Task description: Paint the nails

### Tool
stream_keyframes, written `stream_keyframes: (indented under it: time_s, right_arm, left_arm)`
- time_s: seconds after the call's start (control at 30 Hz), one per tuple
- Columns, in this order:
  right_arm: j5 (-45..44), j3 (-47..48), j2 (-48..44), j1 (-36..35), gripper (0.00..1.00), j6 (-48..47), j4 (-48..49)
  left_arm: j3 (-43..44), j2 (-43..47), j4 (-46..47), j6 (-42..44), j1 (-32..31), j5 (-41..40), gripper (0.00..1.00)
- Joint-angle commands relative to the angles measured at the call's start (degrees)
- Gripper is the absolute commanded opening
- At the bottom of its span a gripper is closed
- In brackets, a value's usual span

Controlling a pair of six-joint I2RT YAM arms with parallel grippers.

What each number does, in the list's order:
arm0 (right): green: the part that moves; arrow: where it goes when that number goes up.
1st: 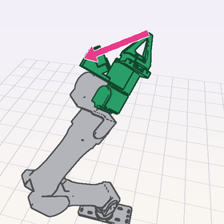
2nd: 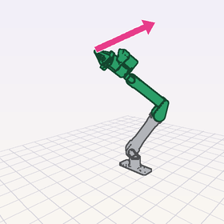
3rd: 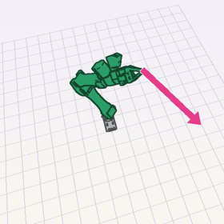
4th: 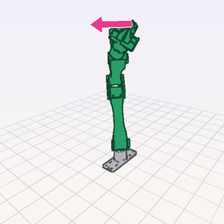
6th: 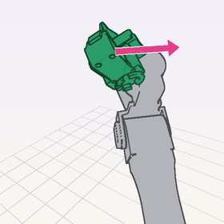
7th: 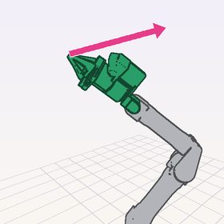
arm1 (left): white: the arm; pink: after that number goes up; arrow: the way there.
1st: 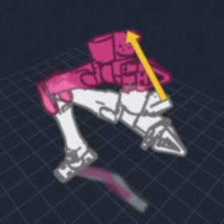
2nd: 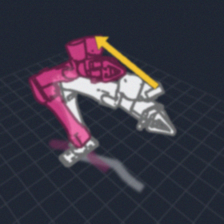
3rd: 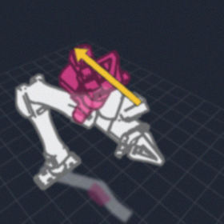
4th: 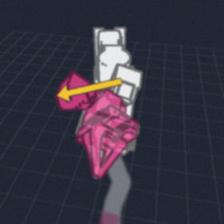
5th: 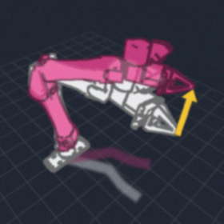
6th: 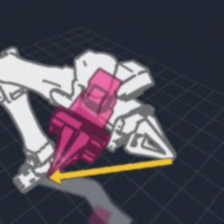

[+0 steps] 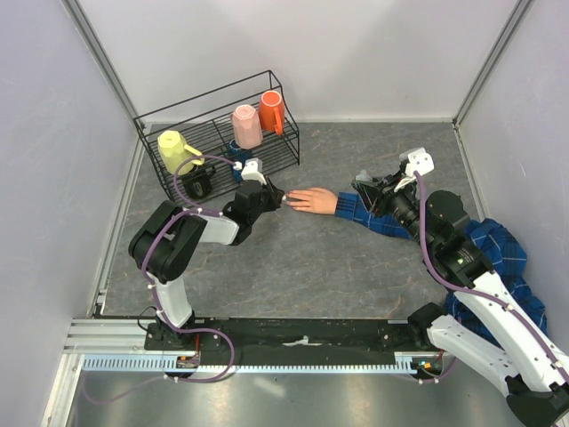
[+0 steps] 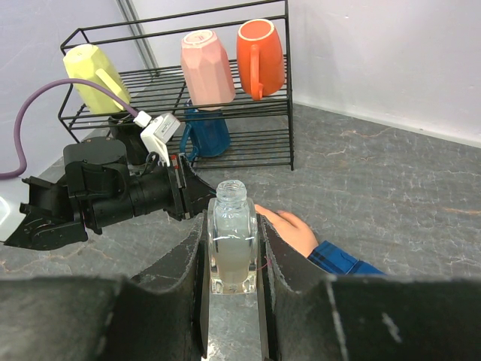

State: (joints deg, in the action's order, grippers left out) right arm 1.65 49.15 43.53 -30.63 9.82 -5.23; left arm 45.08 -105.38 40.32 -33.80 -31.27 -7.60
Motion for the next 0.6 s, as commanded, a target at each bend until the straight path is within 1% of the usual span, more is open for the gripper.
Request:
stream_keyframes:
  time_s: [0.0, 0.57]
  right_arm:
    - [0.6, 0.0, -0.7, 0.0, 0.00, 0.4, 2.3]
    - [1.0, 0.2, -0.6, 0.0, 0.00, 0.5, 2.2]
  left_arm:
    - [1.2, 0.3, 0.8, 0.1, -0.3, -2.2, 0.02]
    - [-0.2, 1.8, -0.1, 0.2, -0.5, -3.7, 0.02]
